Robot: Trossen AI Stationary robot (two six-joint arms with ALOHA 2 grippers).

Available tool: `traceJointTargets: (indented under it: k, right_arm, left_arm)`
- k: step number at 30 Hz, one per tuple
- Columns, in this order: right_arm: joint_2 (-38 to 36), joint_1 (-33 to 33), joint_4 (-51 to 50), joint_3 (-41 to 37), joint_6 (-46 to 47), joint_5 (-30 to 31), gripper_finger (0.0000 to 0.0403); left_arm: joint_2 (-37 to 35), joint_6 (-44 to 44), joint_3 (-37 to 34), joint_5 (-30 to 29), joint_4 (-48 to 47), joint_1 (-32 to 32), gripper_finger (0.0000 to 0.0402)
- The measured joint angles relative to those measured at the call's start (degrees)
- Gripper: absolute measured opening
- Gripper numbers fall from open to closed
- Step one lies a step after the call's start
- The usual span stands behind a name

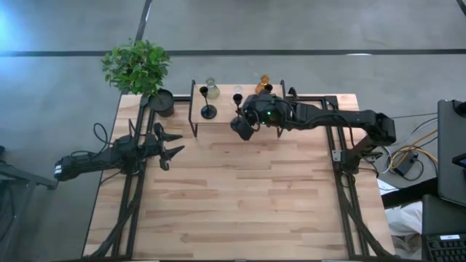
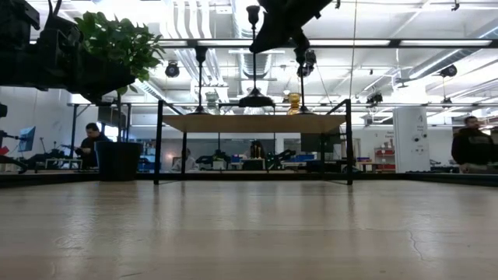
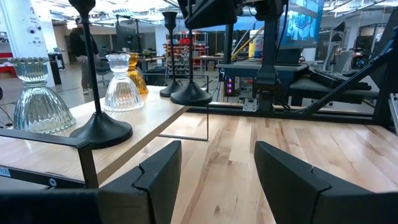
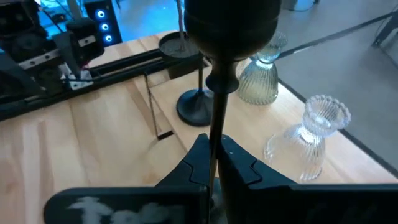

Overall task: Pick & Place candle stick holders
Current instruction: Put the black candle holder on the shelf aligned with the transparent candle holder

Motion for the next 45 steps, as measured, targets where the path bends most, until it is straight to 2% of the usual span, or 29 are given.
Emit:
traceJointTargets:
  k: [11, 20, 29, 34, 38, 41, 45]
  right_arm:
    - [1.55, -2.77, 3.01, -0.19, -2.0, -0.08, 0.0008]
    - [2.29, -4.5, 3.96, -0.23, -1.88, -3.02, 0.0008]
    - [1.75, -3.4, 1.63, -0.23, 0.15, -2.8, 0.0008]
    - [-0.28, 0.13, -1.83, -0.23, 2.58, -2.04, 0.0008]
    - [-3.87, 6.96, -4.61, -0.23, 3.39, 4.89, 0.0008]
    - [-8.02, 13.33, -11.01, -0.23, 9.01, 10.27, 0.0008]
    - [-12.13, 24.37, -20.82, -0.31, 20.28, 24.99, 0.0008]
  left_arm:
    - [0.0, -0.02, 0.0, 0.0, 0.0, 0.0, 0.0209]
    - [0.0, -0.02, 0.0, 0.0, -0.02, 0.0, 0.0209]
    - [0.0, 0.0, 0.0, 0.0, -0.02, 0.0, 0.0209]
    - [0.0, 0.0, 0.0, -0.02, -0.02, 0.0, 0.0209]
    - [0.0, -0.02, 0.0, -0.02, -0.02, 0.0, 0.0209]
    - [0.0, -0.02, 0.0, -0.01, -0.04, 0.0, 0.0209]
    - [0.0, -0.02, 0.0, -0.05, 0.03, 0.0, 0.0209]
